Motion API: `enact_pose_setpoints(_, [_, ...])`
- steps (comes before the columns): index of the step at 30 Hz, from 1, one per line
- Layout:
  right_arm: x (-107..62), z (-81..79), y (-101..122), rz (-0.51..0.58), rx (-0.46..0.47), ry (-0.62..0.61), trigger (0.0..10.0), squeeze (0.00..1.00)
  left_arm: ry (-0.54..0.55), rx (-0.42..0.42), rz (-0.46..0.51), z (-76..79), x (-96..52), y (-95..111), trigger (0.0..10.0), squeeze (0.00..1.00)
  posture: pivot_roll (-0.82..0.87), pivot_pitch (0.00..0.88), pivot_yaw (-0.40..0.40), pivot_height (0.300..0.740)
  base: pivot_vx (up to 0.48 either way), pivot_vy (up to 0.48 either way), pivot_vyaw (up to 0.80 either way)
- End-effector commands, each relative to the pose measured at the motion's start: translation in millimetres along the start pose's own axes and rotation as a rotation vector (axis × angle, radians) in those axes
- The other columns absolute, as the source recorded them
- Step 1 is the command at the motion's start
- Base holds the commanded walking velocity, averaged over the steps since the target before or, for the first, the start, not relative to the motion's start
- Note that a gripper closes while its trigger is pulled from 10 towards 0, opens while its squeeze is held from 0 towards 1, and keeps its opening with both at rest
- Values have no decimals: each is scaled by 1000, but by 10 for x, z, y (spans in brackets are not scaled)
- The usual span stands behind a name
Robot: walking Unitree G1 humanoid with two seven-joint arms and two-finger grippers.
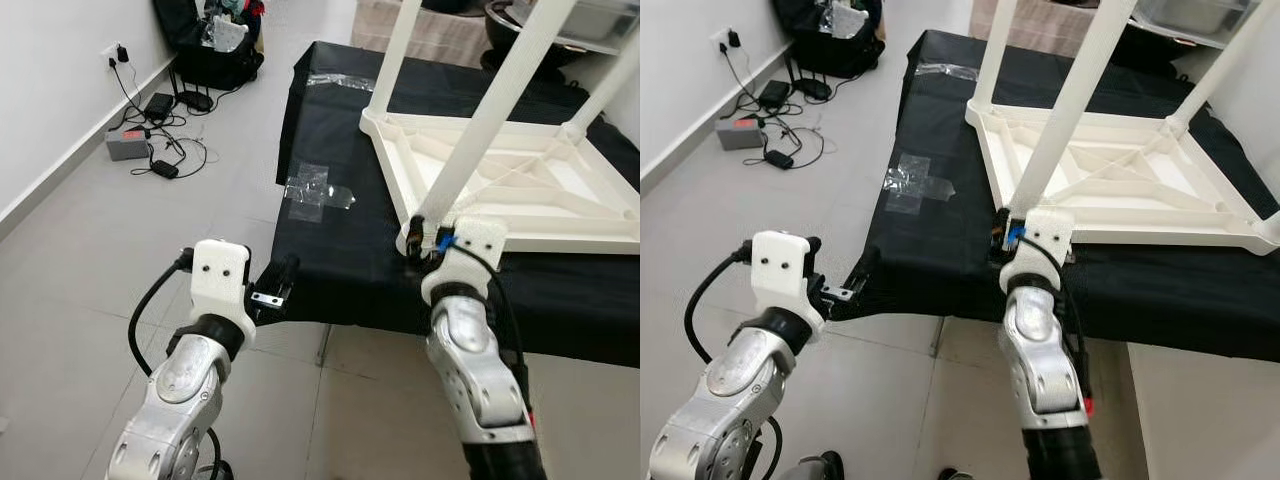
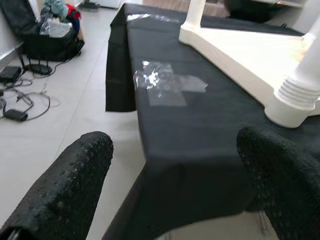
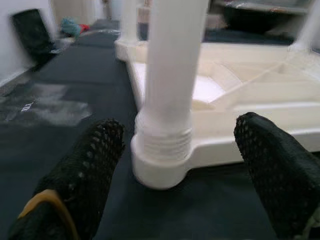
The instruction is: Building children table
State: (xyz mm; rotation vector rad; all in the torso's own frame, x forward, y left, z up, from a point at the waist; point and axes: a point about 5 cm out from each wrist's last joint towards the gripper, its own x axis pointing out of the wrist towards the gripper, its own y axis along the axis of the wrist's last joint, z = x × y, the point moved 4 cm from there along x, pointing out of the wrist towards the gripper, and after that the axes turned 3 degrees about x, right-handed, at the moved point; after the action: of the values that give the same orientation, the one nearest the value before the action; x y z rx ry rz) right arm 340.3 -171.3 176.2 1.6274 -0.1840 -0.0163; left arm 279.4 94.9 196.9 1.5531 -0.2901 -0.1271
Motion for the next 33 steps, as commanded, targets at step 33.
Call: enact_pose_setpoints(33, [-78,123,-147,-130,33,196,10000,0,346,123,-15,-717,-226,-66,10000,0,125,112,-130,740,0,0,-217])
